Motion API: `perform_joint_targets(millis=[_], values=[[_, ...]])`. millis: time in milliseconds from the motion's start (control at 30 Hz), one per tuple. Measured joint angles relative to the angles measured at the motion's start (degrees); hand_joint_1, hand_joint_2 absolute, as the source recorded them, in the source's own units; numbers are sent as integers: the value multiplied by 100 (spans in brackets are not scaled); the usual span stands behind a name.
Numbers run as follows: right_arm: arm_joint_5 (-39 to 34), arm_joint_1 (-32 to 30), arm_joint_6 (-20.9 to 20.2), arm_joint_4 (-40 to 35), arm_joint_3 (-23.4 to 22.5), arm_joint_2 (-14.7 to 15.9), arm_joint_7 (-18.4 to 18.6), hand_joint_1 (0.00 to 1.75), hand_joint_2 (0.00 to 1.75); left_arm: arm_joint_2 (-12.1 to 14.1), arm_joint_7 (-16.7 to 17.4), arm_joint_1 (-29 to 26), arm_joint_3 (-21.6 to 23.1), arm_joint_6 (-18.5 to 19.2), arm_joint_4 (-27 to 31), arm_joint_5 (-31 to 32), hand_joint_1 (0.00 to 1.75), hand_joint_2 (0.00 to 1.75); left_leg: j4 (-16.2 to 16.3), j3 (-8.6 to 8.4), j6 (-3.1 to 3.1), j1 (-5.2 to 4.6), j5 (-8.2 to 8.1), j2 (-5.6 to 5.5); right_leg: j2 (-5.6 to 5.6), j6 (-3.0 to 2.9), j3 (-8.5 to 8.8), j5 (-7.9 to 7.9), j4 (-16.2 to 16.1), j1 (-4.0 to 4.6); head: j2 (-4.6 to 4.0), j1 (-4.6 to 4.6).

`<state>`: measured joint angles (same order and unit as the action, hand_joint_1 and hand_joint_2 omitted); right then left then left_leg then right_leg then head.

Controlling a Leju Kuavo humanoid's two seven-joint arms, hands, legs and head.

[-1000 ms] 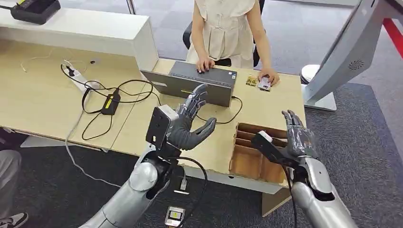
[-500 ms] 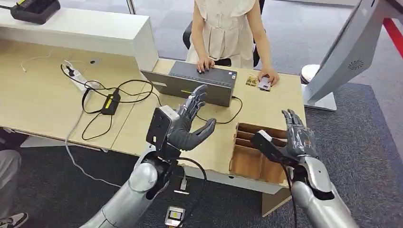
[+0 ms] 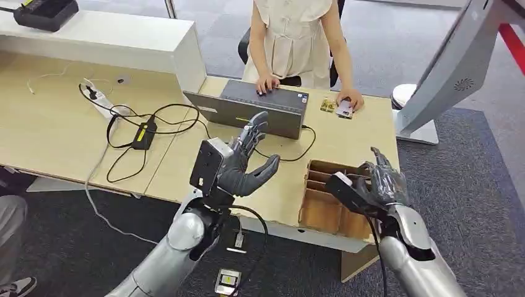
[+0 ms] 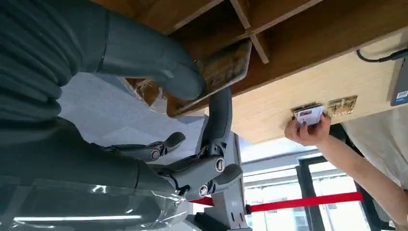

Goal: Pass the card to the sensor for recognition and then transmit it.

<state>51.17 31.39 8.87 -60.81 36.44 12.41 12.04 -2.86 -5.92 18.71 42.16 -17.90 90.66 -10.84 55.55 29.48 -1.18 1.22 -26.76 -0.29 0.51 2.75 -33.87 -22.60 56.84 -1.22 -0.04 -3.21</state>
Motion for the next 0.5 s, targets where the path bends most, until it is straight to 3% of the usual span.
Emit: perform_joint_targets(millis=[500], values=[[-70,-67,11,-68,20,9,140,175,175,31,99,-74,-76,-2,103,2,0,175,0,-3,0,0,0,1,0,0,1,0,0,0,0,0]])
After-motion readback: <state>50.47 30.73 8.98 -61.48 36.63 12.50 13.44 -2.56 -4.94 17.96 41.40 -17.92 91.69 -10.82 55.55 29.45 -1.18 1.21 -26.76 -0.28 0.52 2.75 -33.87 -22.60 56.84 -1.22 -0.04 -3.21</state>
